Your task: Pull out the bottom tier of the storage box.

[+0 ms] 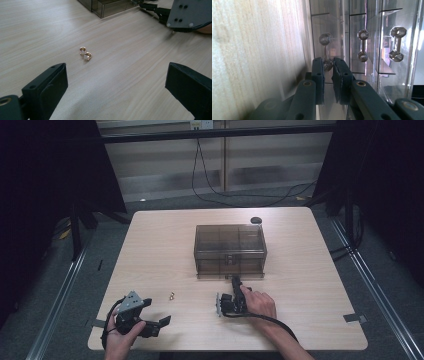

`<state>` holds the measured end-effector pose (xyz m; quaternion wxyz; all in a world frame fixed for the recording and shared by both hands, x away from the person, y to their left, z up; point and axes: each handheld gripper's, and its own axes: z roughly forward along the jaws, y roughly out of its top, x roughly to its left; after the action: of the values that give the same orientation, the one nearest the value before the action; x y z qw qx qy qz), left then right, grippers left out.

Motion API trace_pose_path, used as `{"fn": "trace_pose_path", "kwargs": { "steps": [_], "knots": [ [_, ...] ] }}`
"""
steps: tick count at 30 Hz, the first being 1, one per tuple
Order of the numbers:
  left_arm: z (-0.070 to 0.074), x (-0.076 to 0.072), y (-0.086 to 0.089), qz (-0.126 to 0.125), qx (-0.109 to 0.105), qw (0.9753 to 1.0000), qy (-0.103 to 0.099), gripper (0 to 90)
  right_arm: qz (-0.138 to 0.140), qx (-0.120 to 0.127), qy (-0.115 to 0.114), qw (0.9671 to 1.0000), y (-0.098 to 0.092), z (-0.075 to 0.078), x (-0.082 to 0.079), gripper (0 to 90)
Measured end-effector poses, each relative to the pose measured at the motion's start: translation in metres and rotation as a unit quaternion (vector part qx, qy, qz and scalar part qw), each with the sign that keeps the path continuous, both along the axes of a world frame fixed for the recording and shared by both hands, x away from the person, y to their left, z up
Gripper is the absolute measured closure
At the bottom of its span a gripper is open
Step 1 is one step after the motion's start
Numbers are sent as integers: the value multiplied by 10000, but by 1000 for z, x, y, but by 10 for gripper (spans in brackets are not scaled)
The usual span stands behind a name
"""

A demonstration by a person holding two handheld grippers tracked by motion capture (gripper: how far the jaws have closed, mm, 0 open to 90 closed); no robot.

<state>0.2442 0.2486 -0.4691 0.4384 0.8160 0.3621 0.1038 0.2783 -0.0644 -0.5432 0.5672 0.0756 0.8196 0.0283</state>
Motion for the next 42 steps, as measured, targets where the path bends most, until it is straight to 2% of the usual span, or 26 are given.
{"fn": "trace_pose_path", "kwargs": {
  "steps": [8, 14, 19, 23, 24, 29, 30, 31, 32, 33, 34, 35, 37, 38, 39, 40, 41, 42],
  "knots": [
    [0, 0, 0, 5, -2, 10000, -5, 42, -8, 334, 140, 9993, -3, 4, 0, 784],
    [0, 0, 0, 4, 0, 10000, -4, 42, 38, 432, 136, 9990, -4, 7, 0, 764],
    [0, 0, 0, 3, 1, 10000, -4, 42, 44, 564, 263, 9981, -6, 11, 1, 752],
    [0, 0, 0, 6, -8, 10000, 2, 42, 64, 815, 330, 9961, -9, 16, 0, 753],
    [0, 0, 0, 6, -8, 10000, 2, 41, 64, 815, 330, 9961, -9, 16, 0, 753],
    [0, 0, 0, 11, -3, 10000, 4, 42, 154, 1281, 600, 9898, -15, 27, 2, 732],
    [0, 0, 0, 14, -12, 10000, 4, 42, 154, 1281, 600, 9898, -15, 27, 2, 732],
    [0, 0, 0, 29, -6, 10000, 5, 41, 159, 1504, 806, 9852, -20, 31, 5, 730],
    [0, 0, 0, 35, -11, 10000, 7, 41, 159, 1504, 806, 9852, -20, 31, 5, 730],
    [0, 0, 0, 48, -31, 10000, 12, 41, 208, 1678, 958, 9809, -24, 34, 7, 720],
    [0, 0, 0, 48, -31, 10000, 12, 41, 165, 1758, 1018, 9790, -26, 35, 8, 716],
    [0, 0, 1, 51, -32, 10000, 27, 41, 165, 1758, 1018, 9790, -26, 35, 8, 716],
    [-1, 1, 1, 62, -35, 10000, 34, 41, 225, 1988, 1260, 9716, -32, 38, 11, 693],
    [-1, 1, 1, 62, -35, 10000, 34, 41, 225, 1988, 1260, 9716, -32, 38, 11, 693],
    [-1, 1, 1, 58, -22, 10000, 38, 41, 266, 2107, 1448, 9664, -36, 40, 13, 680],
    [-1, 1, 1, 58, -22, 10000, 38, 41, 266, 2107, 1448, 9664, -36, 40, 13, 680],
    [-1, 1, 2, 61, -25, 10000, 39, 41, 295, 2144, 1515, 9645, -37, 40, 14, 674],
    [-1, 1, 2, 64, -25, 10000, 38, 41, 323, 2266, 1639, 9596, -41, 41, 16, 668]
  ]
}}
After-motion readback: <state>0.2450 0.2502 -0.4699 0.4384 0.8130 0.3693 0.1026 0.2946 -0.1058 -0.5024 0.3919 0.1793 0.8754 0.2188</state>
